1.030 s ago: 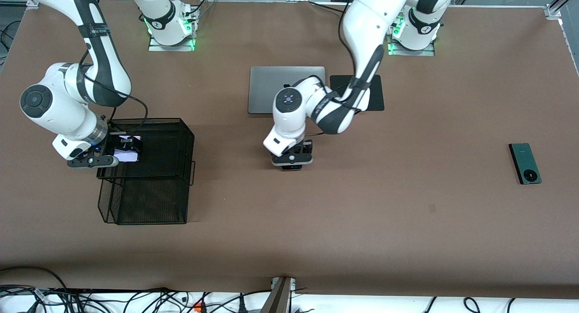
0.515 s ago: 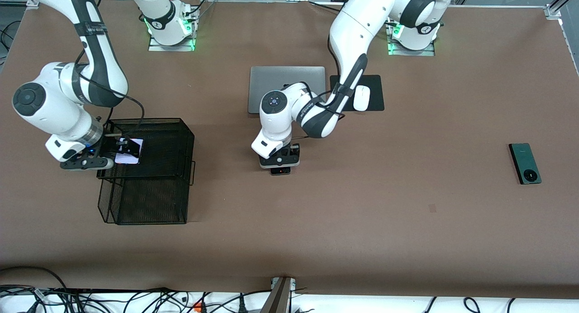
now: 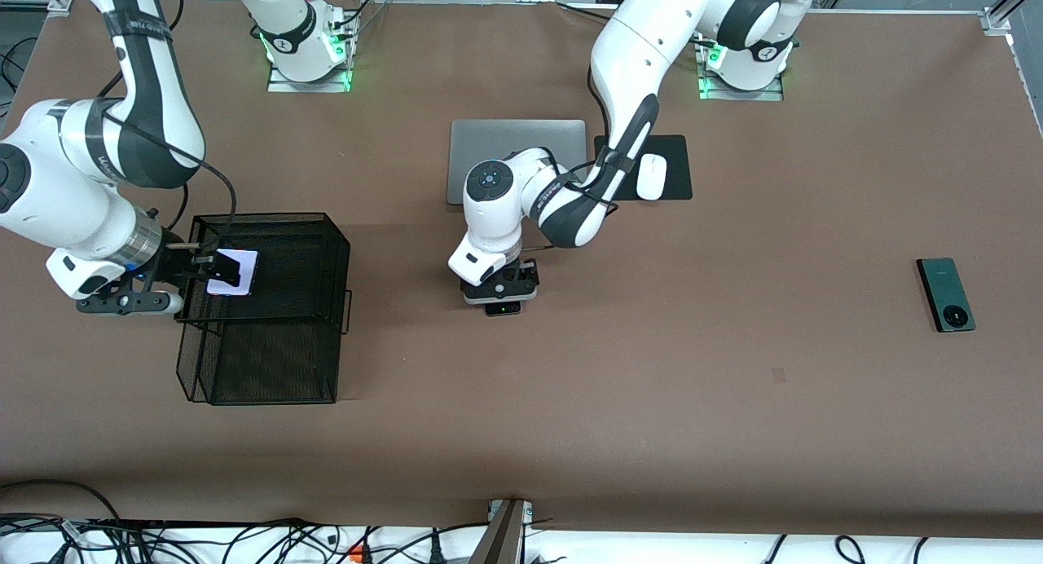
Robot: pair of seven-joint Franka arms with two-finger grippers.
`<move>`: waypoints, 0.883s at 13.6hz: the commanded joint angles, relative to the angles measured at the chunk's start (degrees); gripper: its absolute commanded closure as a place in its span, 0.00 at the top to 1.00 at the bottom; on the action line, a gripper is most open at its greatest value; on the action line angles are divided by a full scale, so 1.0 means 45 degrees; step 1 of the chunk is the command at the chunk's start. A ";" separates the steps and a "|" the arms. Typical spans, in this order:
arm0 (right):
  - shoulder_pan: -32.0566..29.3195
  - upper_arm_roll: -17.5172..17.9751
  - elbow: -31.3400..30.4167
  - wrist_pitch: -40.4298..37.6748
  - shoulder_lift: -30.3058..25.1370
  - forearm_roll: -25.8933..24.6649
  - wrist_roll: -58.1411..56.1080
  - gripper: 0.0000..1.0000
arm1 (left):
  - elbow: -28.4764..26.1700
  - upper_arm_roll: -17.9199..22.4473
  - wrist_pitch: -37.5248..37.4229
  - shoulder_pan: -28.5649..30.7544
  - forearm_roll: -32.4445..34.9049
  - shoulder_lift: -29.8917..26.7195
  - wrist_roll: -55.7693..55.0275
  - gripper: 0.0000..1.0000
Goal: Place phones with both arms
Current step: 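Set the black flip phone down near the laptop with the left gripper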
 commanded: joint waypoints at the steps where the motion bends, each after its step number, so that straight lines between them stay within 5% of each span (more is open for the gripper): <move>1: 0.1047 0.0003 0.1200 -0.1054 0.0528 0.0214 0.1425 0.99 | 0.0074 0.0165 -0.0963 0.0182 0.0355 -0.0797 0.0292 1.00; 3: 0.2024 0.0003 0.1610 -0.1114 0.0722 0.0214 0.2109 0.99 | -0.0935 0.0068 -0.1802 0.0923 0.0296 -0.2005 0.0975 1.00; 7: 0.3743 0.0158 0.3346 -0.1114 0.2340 0.0253 0.3630 0.99 | -0.4995 0.0048 -0.1806 0.2600 0.0218 -0.5363 0.3509 1.00; 12: 0.5248 0.0198 0.5688 -0.0647 0.5014 0.1893 0.5546 0.99 | -0.7794 0.0048 -0.1767 0.5488 0.0218 -0.7575 0.7473 1.00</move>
